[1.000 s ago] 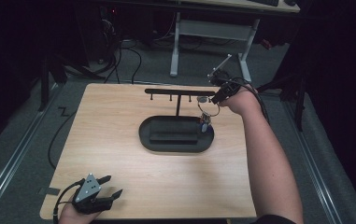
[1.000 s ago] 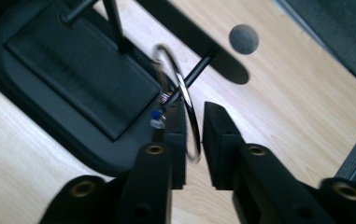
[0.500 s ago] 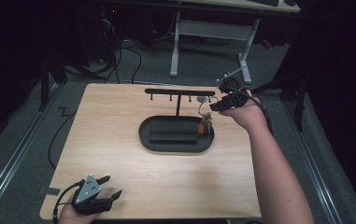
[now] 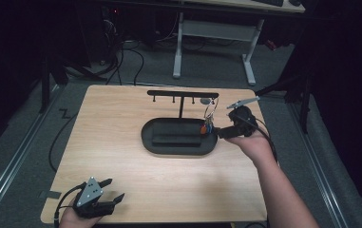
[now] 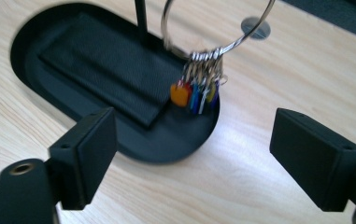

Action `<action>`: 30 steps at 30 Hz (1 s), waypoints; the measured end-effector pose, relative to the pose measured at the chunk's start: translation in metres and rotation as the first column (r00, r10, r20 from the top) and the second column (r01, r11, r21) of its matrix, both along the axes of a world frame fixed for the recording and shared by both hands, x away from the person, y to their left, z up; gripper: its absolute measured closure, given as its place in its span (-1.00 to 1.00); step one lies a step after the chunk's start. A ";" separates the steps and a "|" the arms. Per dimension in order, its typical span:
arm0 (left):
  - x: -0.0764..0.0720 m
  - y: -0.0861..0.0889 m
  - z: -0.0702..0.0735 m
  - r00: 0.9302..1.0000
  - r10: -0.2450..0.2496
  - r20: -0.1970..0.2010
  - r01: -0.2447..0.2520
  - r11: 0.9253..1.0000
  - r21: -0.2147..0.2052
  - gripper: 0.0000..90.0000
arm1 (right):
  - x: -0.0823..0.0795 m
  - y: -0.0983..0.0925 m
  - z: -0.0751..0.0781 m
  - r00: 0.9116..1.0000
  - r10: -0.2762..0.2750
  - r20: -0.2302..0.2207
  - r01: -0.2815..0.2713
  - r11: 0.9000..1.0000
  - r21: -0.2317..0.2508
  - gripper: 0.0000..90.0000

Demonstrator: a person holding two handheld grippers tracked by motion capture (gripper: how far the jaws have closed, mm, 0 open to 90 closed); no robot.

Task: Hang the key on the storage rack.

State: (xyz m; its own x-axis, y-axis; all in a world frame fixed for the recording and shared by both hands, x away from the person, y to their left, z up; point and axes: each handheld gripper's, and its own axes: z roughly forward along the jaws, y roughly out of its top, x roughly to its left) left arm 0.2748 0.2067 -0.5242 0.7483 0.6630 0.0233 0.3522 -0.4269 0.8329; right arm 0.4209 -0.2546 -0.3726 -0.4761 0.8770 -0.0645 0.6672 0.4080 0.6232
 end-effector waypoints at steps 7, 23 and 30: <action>0.000 -0.002 0.000 1.000 -0.003 -0.001 0.003 1.000 0.006 -0.32 | -0.025 0.002 -0.029 0.999 0.002 0.052 -0.001 1.000 -0.018 -0.67; -0.001 -0.002 -0.001 1.000 -0.006 -0.009 0.006 1.000 0.009 -0.32 | -0.082 0.003 -0.096 0.993 0.005 0.119 -0.018 0.994 0.110 -0.67; -0.001 -0.001 -0.001 1.000 -0.004 -0.011 0.004 1.000 0.003 -0.32 | -0.108 -0.001 -0.124 0.987 -0.032 0.156 0.001 0.980 0.199 -0.72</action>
State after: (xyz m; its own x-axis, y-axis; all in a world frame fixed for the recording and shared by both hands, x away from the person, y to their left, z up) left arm 0.2743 0.2053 -0.5257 0.7514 0.6596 0.0173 0.3591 -0.4308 0.8279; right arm 0.3133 -0.2559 -0.4962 -0.4590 0.8877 0.0374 0.5595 0.2561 0.7883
